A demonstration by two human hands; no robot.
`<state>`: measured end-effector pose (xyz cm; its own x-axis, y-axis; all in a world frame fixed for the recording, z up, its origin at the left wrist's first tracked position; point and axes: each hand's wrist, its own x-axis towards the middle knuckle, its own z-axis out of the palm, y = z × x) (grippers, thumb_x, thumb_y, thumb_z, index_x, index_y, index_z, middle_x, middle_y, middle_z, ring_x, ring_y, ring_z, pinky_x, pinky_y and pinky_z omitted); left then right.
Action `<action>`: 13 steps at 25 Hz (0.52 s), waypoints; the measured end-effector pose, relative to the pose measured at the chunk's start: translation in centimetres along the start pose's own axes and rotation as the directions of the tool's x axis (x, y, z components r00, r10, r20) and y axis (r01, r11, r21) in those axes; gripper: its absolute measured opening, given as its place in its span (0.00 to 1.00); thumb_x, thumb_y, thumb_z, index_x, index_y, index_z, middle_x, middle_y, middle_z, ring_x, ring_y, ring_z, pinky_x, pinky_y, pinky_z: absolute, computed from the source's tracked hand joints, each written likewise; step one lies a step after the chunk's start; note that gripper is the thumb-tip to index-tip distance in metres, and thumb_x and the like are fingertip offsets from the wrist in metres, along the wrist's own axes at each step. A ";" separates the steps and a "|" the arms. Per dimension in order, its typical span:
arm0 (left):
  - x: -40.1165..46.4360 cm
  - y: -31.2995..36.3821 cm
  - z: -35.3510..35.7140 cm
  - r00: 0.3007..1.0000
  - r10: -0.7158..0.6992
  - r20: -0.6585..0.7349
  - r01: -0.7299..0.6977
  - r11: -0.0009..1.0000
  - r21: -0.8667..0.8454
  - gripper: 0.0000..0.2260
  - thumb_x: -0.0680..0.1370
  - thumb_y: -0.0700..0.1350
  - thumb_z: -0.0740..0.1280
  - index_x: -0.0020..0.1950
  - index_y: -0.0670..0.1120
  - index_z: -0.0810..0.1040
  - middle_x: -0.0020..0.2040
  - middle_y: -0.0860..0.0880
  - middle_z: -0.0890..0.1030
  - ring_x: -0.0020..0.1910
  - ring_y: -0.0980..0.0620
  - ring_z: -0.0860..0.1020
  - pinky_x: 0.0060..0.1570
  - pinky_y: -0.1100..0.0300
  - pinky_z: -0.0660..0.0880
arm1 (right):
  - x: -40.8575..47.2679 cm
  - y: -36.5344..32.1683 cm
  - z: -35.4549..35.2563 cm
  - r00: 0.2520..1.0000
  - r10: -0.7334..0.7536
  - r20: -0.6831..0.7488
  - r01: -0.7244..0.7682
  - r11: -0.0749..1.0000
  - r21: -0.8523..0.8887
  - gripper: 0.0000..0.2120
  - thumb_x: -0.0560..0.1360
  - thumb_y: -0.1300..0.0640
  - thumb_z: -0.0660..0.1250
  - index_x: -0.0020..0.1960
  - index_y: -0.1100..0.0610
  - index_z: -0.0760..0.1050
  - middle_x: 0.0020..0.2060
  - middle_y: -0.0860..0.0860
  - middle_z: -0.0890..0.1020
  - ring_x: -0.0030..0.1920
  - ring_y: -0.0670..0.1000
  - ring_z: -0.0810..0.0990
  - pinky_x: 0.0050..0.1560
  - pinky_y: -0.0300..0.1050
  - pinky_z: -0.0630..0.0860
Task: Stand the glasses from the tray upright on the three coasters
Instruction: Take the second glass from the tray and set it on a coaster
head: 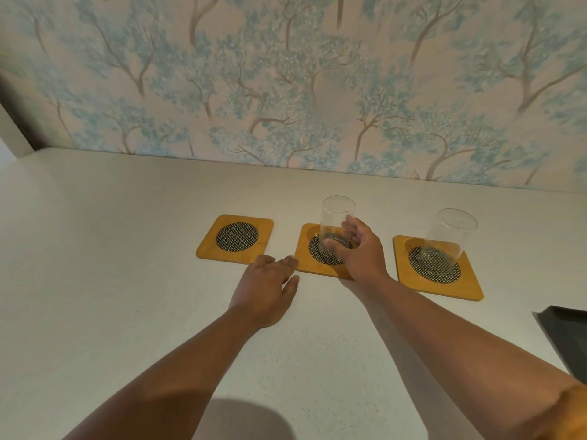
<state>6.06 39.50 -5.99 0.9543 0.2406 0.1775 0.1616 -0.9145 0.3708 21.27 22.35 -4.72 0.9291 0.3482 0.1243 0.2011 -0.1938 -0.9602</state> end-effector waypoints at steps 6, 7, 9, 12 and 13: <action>-0.2 0.2 -0.1 1.000 -0.015 -0.017 0.015 1.000 -0.025 0.21 0.83 0.56 0.59 0.75 0.53 0.71 0.71 0.55 0.76 0.71 0.50 0.67 0.64 0.47 0.75 | -0.5 0.2 0.5 1.000 -0.002 -0.010 0.001 0.997 -0.077 0.42 0.69 0.53 0.80 0.77 0.49 0.63 0.71 0.49 0.75 0.70 0.47 0.72 0.65 0.44 0.73; -0.2 0.2 -0.2 1.000 -0.014 -0.016 0.014 1.000 -0.024 0.21 0.83 0.56 0.59 0.75 0.53 0.71 0.71 0.56 0.76 0.71 0.50 0.67 0.64 0.47 0.75 | -0.5 0.2 0.5 1.000 -0.003 -0.014 0.002 0.996 -0.091 0.42 0.69 0.53 0.80 0.77 0.50 0.63 0.71 0.49 0.75 0.70 0.47 0.72 0.64 0.43 0.73; -0.2 0.3 -0.2 1.000 -0.015 -0.010 0.015 1.000 -0.019 0.21 0.83 0.56 0.58 0.75 0.54 0.70 0.72 0.56 0.76 0.71 0.50 0.67 0.65 0.47 0.74 | -0.6 0.1 0.6 1.000 -0.006 -0.017 0.004 0.993 -0.120 0.41 0.69 0.51 0.80 0.76 0.50 0.64 0.71 0.49 0.75 0.69 0.47 0.73 0.65 0.44 0.73; -0.2 0.3 -0.2 1.000 -0.015 -0.013 0.015 1.000 -0.017 0.21 0.83 0.57 0.58 0.75 0.54 0.70 0.73 0.56 0.74 0.72 0.51 0.67 0.66 0.47 0.73 | -0.7 0.1 0.6 1.000 -0.008 -0.022 0.005 0.991 -0.136 0.41 0.69 0.50 0.80 0.76 0.51 0.64 0.70 0.49 0.75 0.69 0.47 0.73 0.66 0.47 0.73; -0.2 0.4 -0.2 1.000 -0.015 -0.018 0.014 1.000 -0.019 0.21 0.83 0.57 0.58 0.75 0.54 0.70 0.73 0.56 0.74 0.72 0.51 0.67 0.66 0.48 0.73 | -0.8 0.1 0.6 1.000 -0.010 -0.024 0.006 0.990 -0.140 0.41 0.69 0.50 0.80 0.76 0.51 0.64 0.70 0.48 0.76 0.69 0.47 0.73 0.66 0.47 0.73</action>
<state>5.88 39.19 -5.72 0.9472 0.2597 0.1882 0.1704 -0.9046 0.3908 20.37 22.65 -5.04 0.9343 0.3280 0.1397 0.2484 -0.3180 -0.9150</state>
